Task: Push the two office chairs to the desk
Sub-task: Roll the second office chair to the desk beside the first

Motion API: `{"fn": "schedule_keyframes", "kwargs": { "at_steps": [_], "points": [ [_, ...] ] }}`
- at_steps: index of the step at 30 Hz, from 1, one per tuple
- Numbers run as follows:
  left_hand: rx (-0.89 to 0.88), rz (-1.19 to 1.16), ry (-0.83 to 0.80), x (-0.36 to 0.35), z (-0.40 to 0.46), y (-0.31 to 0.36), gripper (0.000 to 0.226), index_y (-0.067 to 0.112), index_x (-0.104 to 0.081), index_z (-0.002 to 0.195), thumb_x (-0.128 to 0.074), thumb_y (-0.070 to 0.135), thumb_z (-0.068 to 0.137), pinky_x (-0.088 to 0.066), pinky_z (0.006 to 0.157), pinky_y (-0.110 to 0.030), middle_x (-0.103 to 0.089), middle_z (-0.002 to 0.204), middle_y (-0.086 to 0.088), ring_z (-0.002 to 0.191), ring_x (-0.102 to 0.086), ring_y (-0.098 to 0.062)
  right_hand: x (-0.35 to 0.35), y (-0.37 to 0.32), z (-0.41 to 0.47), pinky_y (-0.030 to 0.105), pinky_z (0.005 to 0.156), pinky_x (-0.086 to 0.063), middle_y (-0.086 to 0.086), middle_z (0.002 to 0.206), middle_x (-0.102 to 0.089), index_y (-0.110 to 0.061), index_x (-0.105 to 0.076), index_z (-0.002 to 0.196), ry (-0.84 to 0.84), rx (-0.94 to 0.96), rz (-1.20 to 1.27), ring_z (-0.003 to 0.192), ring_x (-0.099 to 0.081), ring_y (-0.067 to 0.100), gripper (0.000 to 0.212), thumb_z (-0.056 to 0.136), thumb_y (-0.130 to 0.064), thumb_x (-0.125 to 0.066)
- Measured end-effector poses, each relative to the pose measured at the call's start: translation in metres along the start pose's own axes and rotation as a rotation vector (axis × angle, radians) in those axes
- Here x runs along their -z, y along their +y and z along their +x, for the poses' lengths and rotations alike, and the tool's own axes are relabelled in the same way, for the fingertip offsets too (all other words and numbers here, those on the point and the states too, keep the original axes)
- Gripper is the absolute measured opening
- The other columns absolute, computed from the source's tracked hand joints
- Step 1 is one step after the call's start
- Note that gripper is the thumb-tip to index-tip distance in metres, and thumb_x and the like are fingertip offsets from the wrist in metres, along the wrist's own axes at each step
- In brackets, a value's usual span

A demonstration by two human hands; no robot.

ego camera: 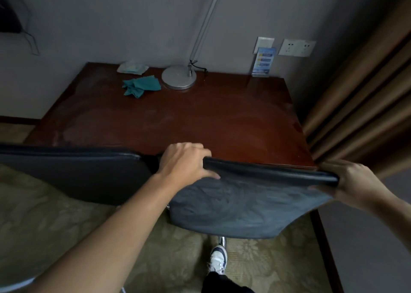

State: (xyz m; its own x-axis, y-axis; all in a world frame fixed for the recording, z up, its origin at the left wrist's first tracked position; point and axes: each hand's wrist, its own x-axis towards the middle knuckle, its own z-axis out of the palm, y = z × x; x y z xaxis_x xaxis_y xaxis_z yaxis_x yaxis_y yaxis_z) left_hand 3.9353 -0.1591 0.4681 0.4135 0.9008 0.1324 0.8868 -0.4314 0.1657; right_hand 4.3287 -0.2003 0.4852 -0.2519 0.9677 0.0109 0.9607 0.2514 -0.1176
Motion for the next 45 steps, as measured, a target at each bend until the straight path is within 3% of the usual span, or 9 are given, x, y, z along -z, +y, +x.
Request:
{"fn": "schedule_keyframes", "kwargs": {
  "at_steps": [4,10,13,18,22,26,30,39,45],
  "points": [
    [-0.04,0.024,0.062,-0.009,-0.008,0.002,0.06,0.031,-0.07,0.082,-0.056,0.086,0.062,-0.035,0.054,-0.027,-0.063,0.075,0.011,0.074,-0.064,-0.016,-0.003,0.009,-0.005,0.036,0.057,-0.052,-0.015,0.082,-0.063,-0.034,-0.068,0.09,0.016,0.075,0.02,0.071,-0.062,0.013,0.063,0.073,-0.087,-0.037],
    [-0.054,0.02,0.069,-0.003,0.008,0.003,0.061,0.032,-0.07,0.085,-0.054,0.087,0.063,-0.041,0.056,-0.029,-0.063,0.08,0.012,0.076,-0.065,-0.016,0.009,0.005,0.003,0.032,0.059,-0.045,-0.021,0.074,-0.055,-0.036,-0.065,0.085,-0.005,0.021,-0.012,0.066,-0.056,0.011,0.058,0.068,-0.085,-0.039],
    [-0.068,0.01,0.054,-0.001,0.006,-0.002,0.061,0.032,-0.071,0.087,-0.054,0.086,0.063,-0.045,0.058,-0.029,-0.063,0.08,0.012,0.077,-0.065,-0.016,0.011,-0.008,-0.004,0.033,0.059,-0.049,-0.017,0.075,-0.058,-0.032,-0.068,0.087,0.002,0.002,-0.052,0.067,-0.058,0.014,0.057,0.069,-0.08,-0.042],
    [-0.033,-0.055,0.031,0.007,-0.011,-0.04,0.055,0.034,-0.073,0.084,-0.061,0.083,0.061,-0.051,0.063,-0.033,-0.062,0.078,0.013,0.075,-0.065,-0.017,-0.007,-0.042,-0.021,0.033,0.053,-0.053,-0.007,0.078,-0.069,-0.023,-0.071,0.086,0.085,0.188,-0.101,0.066,-0.066,0.017,0.053,0.082,-0.072,-0.049],
    [-0.016,-0.102,0.005,0.011,0.002,-0.057,0.05,0.036,-0.073,0.084,-0.067,0.08,0.059,-0.05,0.066,-0.032,-0.063,0.078,0.013,0.075,-0.065,-0.016,-0.013,-0.05,-0.004,0.025,0.045,-0.043,-0.009,0.066,-0.064,-0.024,-0.068,0.076,0.145,0.268,-0.093,0.054,-0.06,0.017,0.042,0.08,-0.063,-0.055],
    [-0.058,-0.078,0.011,0.009,0.031,-0.047,0.056,0.033,-0.072,0.078,-0.059,0.085,0.06,-0.051,0.063,-0.035,-0.061,0.074,0.014,0.072,-0.062,-0.013,0.002,-0.017,0.023,0.026,0.047,-0.045,-0.01,0.067,-0.062,-0.025,-0.071,0.079,0.142,0.265,-0.112,0.056,-0.059,0.015,0.046,0.078,-0.068,-0.055],
    [-0.081,-0.062,0.075,0.001,0.038,-0.036,0.06,0.031,-0.069,0.073,-0.054,0.087,0.061,-0.051,0.057,-0.035,-0.059,0.069,0.014,0.065,-0.062,-0.014,0.006,0.009,0.039,0.021,0.05,-0.036,-0.02,0.064,-0.046,-0.031,-0.06,0.071,0.103,0.29,-0.108,0.055,-0.053,0.01,0.042,0.078,-0.071,-0.054],
    [-0.079,0.021,0.173,-0.017,-0.026,0.002,0.055,0.024,-0.068,0.07,-0.067,0.078,0.063,-0.043,0.05,-0.029,-0.062,0.066,0.006,0.063,-0.064,-0.02,0.001,0.004,-0.007,0.035,0.055,-0.047,-0.012,0.071,-0.054,-0.029,-0.055,0.071,-0.017,0.126,-0.1,0.065,-0.056,0.018,0.043,0.071,-0.072,-0.059],
    [0.015,0.051,0.149,-0.025,-0.088,0.023,0.053,0.025,-0.065,0.074,-0.069,0.076,0.062,-0.037,0.06,-0.028,-0.061,0.07,0.007,0.067,-0.06,-0.017,-0.02,-0.031,-0.069,0.03,0.064,-0.038,-0.017,0.076,-0.045,-0.037,-0.047,0.077,-0.072,-0.008,-0.049,0.076,-0.049,0.014,0.035,0.07,-0.061,-0.072]
  ]
}}
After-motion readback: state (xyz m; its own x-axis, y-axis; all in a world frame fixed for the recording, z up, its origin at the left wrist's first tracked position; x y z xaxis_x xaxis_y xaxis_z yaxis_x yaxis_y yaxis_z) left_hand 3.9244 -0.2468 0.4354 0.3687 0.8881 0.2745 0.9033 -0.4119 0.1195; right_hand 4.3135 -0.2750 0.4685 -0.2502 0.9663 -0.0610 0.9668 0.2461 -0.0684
